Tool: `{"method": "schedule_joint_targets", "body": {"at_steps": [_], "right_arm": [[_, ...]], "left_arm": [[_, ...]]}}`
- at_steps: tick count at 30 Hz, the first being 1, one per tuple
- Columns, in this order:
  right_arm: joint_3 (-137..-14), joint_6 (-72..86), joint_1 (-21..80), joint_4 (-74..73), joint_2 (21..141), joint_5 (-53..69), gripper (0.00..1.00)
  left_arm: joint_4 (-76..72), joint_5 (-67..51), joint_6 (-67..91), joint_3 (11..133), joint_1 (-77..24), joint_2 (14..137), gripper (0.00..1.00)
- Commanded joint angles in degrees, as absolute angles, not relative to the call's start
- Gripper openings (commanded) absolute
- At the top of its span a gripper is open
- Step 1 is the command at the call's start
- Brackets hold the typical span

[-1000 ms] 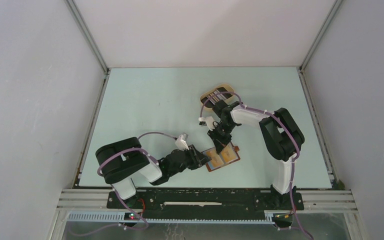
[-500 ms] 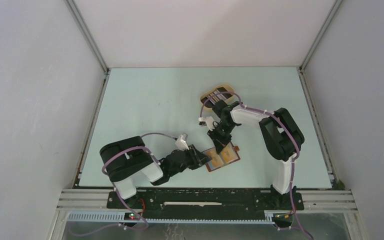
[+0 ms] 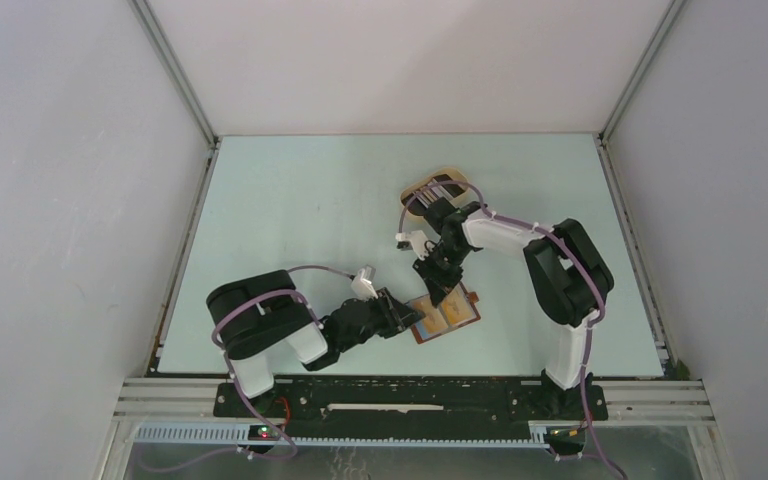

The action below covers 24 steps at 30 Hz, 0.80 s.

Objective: Put the credit cards into the card holder
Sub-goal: Insert the credit card into the card holder.

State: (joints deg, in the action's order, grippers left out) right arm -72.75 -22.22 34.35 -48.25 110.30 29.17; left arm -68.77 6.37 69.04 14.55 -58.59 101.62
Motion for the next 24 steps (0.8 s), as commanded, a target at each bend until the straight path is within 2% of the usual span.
{"method": "schedule_joint_targets", "body": {"at_steps": [1, 11, 24], "right_arm": [[-73.4, -23.3, 34.5, -47.9, 104.6, 27.6, 0.26], [-72.8, -25.0, 30.8, -48.7, 96.6, 30.5, 0.27], [-70.6, -25.7, 20.7, -47.3, 82.4, 35.3, 0.28]], "left_arm": [[-71.3, 5.3, 68.7, 17.1, -58.2, 102.3, 0.36], [-69.5, 3.6, 66.8, 18.5, -57.7, 100.8, 0.36], [-55.2, -0.7, 60.3, 28.3, -57.5, 98.1, 0.42]]}}
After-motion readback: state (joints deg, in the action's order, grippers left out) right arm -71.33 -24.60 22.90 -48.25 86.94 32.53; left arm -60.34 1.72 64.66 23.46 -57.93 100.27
